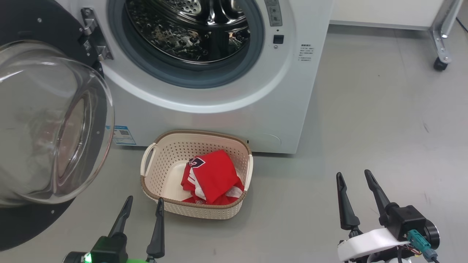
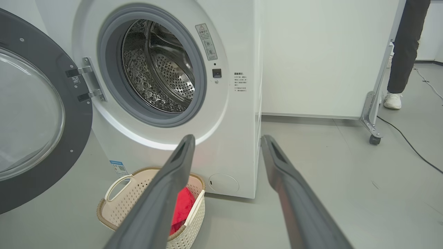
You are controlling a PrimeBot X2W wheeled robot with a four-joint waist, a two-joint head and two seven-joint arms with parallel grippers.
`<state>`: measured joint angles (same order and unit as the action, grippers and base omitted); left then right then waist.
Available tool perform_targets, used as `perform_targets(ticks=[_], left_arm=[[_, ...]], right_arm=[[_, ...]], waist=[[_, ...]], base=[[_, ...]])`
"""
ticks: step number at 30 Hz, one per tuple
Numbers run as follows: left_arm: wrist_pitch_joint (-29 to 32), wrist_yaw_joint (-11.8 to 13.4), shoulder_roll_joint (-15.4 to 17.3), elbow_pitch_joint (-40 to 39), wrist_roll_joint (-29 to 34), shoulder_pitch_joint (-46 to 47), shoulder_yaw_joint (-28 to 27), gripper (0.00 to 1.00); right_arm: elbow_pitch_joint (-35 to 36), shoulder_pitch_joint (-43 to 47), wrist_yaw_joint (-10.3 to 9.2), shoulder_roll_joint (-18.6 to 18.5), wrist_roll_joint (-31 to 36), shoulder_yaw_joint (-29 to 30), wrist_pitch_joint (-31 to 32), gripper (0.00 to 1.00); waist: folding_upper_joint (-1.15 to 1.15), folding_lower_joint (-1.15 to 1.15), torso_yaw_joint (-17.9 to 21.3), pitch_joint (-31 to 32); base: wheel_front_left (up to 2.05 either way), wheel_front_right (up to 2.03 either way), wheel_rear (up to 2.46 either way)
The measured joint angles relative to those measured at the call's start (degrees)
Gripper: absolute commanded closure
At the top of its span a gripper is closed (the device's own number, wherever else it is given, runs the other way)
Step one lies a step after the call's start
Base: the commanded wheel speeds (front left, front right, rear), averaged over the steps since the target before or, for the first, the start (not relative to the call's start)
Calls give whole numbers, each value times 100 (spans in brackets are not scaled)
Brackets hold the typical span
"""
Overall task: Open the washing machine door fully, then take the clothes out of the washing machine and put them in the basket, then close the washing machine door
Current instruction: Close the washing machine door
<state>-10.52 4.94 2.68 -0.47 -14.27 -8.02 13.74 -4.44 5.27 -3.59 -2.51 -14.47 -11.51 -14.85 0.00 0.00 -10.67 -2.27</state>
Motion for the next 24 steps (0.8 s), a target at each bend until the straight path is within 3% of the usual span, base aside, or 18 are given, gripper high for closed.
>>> perform_targets(ticks=[24], left_arm=[[-21, 85, 0, 69, 0, 3, -157, 0]], right_arm=[[-83, 122, 145, 7, 48, -43, 0, 0]], waist=[[0, 0, -1650, 207]], base=[[0, 0, 0]])
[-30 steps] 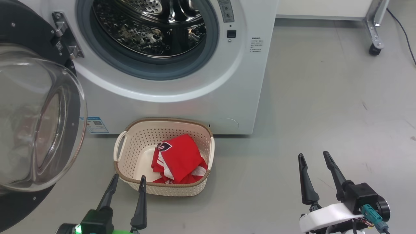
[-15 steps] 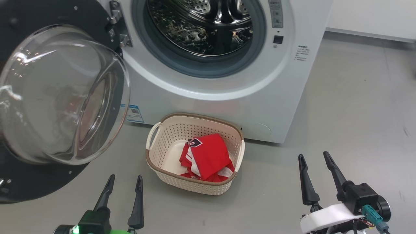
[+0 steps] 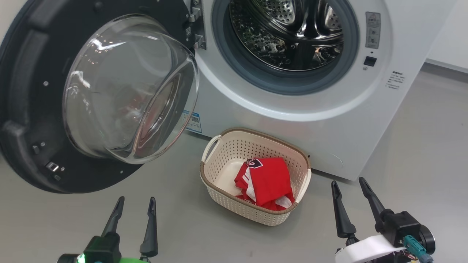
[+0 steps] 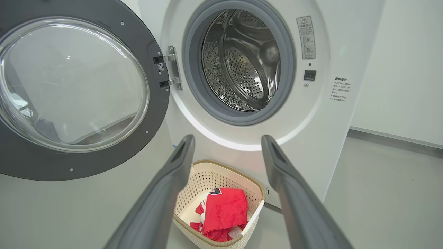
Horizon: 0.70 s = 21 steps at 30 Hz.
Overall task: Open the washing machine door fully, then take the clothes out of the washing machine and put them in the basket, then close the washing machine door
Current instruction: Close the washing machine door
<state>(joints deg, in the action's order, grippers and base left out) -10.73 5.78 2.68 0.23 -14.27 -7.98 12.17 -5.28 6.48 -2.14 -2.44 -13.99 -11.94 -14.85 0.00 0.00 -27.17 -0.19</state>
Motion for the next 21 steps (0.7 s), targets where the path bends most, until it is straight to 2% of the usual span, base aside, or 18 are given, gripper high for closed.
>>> perform_targets(ticks=[6, 18, 19, 20, 21], left_arm=[[-1, 34, 2, -26, 0, -18, -160, 0], [0, 45, 2, -60, -3, -23, -165, 0], [0, 45, 2, -65, -7, -23, -162, 16], [2, 45, 2, -67, -20, -23, -157, 60], [8, 45, 2, -69, -26, -23, -153, 93]], right_arm=[[-48, -2, 57, 14, -2, -200, 0, 0], [-97, -4, 56, 13, -8, -213, 0, 0], [-98, -5, 56, 12, -8, -212, 0, 0], [-100, -6, 56, 12, -8, -212, 0, 0], [-101, -7, 56, 12, -8, -212, 0, 0]], waist=[[0, 0, -242, 51], [0, 0, -259, 55], [0, 0, -258, 54], [0, 0, -257, 54], [0, 0, -255, 54]], base=[[0, 0, 0], [0, 0, 0], [0, 0, 0], [0, 0, 0], [0, 0, 0]])
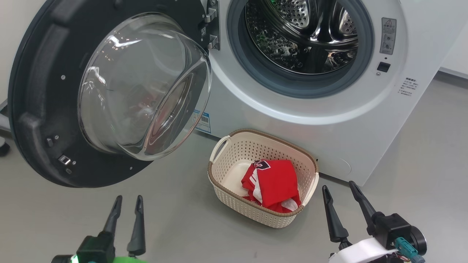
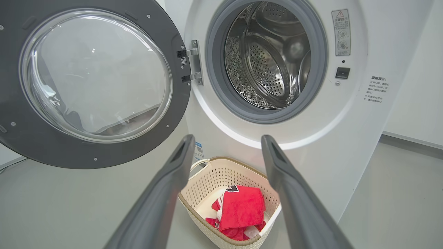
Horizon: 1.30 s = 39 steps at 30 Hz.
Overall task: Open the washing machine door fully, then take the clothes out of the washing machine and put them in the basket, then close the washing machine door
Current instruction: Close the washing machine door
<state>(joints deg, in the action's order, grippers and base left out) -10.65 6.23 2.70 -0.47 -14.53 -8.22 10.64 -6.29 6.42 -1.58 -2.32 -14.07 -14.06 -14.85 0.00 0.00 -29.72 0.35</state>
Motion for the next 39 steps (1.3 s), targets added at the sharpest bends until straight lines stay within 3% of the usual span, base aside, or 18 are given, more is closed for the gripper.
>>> perform_targets(ticks=[1, 8, 14, 20, 27, 32, 39], left_arm=[[0, 0, 0, -2, 0, 0, 3, 100], [-2, 0, 0, -51, -79, -1, 25, 100], [-33, -9, 0, -181, -590, -1, 25, 100], [-62, -338, 2, -498, -2228, 0, 142, 100], [-145, -641, 1, -1062, -4677, 9, 208, 100], [-213, -822, -2, -1388, -6000, 62, -99, 100], [-260, -1005, -12, -1756, -6539, 585, -989, 100]], right_arm=[[0, -1, 0, 0, 0, 0, 0, 0], [-1, -5, -1, 1, 0, 0, 0, 0], [-2, -7, -1, 1, 1, -2, 0, 0], [-4, -11, -1, 0, 2, -12, 0, 0], [-16, -14, -1, 1, 18, -10, 0, 0], [-18, -14, -3, 0, 27, -5, 0, 0], [-9, -31, -2, 0, 76, -11, 0, 0]], waist=[[0, 0, 1, 1], [0, 0, 9, 14], [0, 0, 8, 9], [0, 0, 5, -21], [0, 0, 5, -47], [0, 0, 9, -66], [0, 0, 31, -185]], base=[[0, 0, 0], [0, 0, 0], [0, 0, 0], [0, 0, 0], [0, 0, 0], [0, 0, 0], [0, 0, 0]])
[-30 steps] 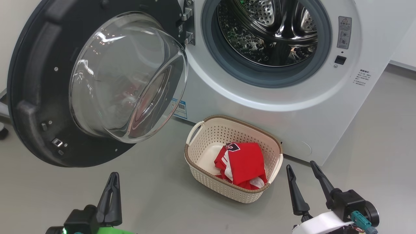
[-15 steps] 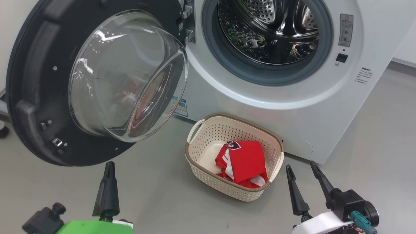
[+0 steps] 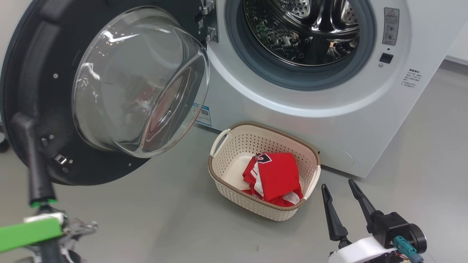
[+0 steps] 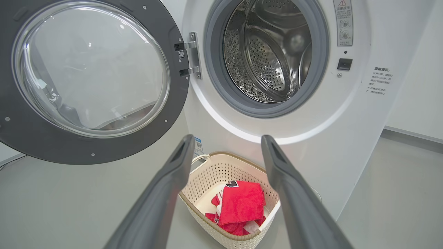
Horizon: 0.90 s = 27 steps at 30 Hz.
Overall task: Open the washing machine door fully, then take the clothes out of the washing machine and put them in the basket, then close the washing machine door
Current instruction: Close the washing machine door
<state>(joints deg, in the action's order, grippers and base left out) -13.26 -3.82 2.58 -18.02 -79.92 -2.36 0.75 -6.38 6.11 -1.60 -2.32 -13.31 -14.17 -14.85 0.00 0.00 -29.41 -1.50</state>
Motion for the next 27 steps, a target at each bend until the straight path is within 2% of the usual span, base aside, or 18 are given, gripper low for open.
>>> perform_targets(ticks=[4, 6, 12, 16, 20, 27], left_arm=[[-1, -9, 90, -182, -22, 297, -571, 100], [-19, -9, 391, -243, -109, 491, -1046, 100], [146, 22, 893, 22, -617, 882, -1701, 100], [385, 231, 1304, 533, -913, 1113, -2078, 100], [633, 454, 1583, 1152, -1301, 1347, -2339, 100], [1287, 831, 1959, 2183, -1800, 1578, -2305, 100]], right_arm=[[18, -30, 2, -22, 46, -1, 0, 0], [21, -87, 3, -40, 82, -11, 0, 0], [47, -133, 52, -86, 88, -4, 0, 0], [55, -209, 54, -131, 141, 12, 0, 0], [75, -286, 98, -164, 146, 22, -1, 0], [74, -370, 129, -223, 196, 7, 0, 0]], waist=[[0, 0, 21, -90], [0, 0, 52, -160], [0, 0, 127, -312], [0, 0, 170, -407], [0, 0, 205, -497], [0, 0, 270, -607]], base=[[0, 0, 0], [0, 0, 0], [0, 0, 0], [0, 0, 0], [0, 0, 0], [0, 0, 0]])
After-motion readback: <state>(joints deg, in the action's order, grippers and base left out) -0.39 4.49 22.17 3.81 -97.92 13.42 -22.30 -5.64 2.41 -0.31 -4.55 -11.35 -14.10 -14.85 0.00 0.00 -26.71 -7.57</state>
